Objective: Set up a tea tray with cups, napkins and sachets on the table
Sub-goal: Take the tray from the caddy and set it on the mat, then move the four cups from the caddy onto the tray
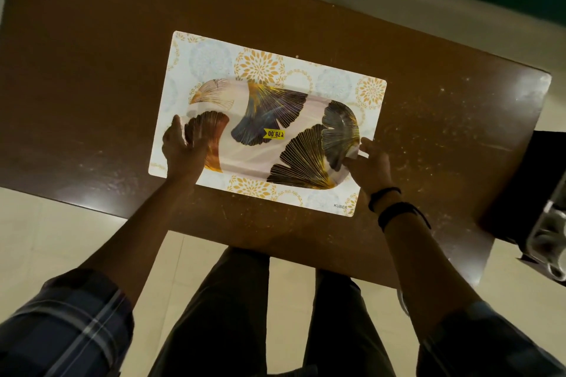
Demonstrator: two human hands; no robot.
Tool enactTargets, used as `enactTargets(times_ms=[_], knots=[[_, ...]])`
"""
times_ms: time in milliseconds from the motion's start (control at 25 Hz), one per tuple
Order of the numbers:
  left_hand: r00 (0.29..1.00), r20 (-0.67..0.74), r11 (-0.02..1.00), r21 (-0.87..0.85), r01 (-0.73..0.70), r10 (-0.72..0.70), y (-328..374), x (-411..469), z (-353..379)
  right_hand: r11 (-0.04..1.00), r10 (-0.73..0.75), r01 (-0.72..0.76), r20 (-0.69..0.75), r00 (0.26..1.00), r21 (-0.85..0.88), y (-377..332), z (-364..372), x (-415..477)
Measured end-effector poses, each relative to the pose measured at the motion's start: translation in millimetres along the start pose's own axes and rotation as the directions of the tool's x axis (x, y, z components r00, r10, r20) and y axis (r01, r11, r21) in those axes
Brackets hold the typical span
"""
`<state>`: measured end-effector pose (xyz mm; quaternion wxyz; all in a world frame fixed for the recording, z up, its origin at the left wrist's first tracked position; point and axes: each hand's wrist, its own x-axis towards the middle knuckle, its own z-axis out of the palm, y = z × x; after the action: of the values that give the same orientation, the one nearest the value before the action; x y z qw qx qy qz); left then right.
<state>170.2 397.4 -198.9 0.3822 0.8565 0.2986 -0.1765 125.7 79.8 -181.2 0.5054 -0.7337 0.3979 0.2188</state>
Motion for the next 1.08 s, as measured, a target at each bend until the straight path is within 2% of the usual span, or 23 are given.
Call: enactTargets(times_ms=[160,280,400,520,800,920,1080], knots=[[0.98,0.002,0.978,0.069,-0.198,0.198,28.5,-33.1,22.5,0.998,-0.015,0.015,-0.003,1.0,0.065,7.4,-9.1,-6.4],[0.919,-0.006,0.913,0.123,-0.39,0.393,51.1,-65.0,48.1,0.991,-0.072,0.072,-0.011,0.997,0.11,11.5,-21.1,-18.6],[0.879,0.174,0.895,-0.043,-0.443,0.444,76.4,-96.8,85.2,0.951,-0.004,0.02,-0.053,0.999,0.309,21.5,-48.0,-34.3],[0.825,0.256,0.859,-0.051,-0.51,0.505,95.7,-134.0,127.4,0.87,0.053,0.016,-0.126,0.991,0.493,42.6,-84.7,-44.9],[0.707,0.468,0.829,-0.112,-0.548,0.531,128.0,-223.5,209.3,0.705,0.266,0.002,-0.266,0.927,0.709,120.8,-186.8,-58.5],[0.642,0.582,0.836,-0.126,-0.535,0.499,142.7,-259.4,243.7,0.739,0.323,0.038,-0.403,0.856,0.673,155.7,-237.2,-53.8],[0.534,0.7,0.816,-0.123,-0.565,0.475,169.8,-301.5,293.0,0.776,0.377,0.041,-0.514,0.77,0.63,196.8,-300.7,-46.5]])
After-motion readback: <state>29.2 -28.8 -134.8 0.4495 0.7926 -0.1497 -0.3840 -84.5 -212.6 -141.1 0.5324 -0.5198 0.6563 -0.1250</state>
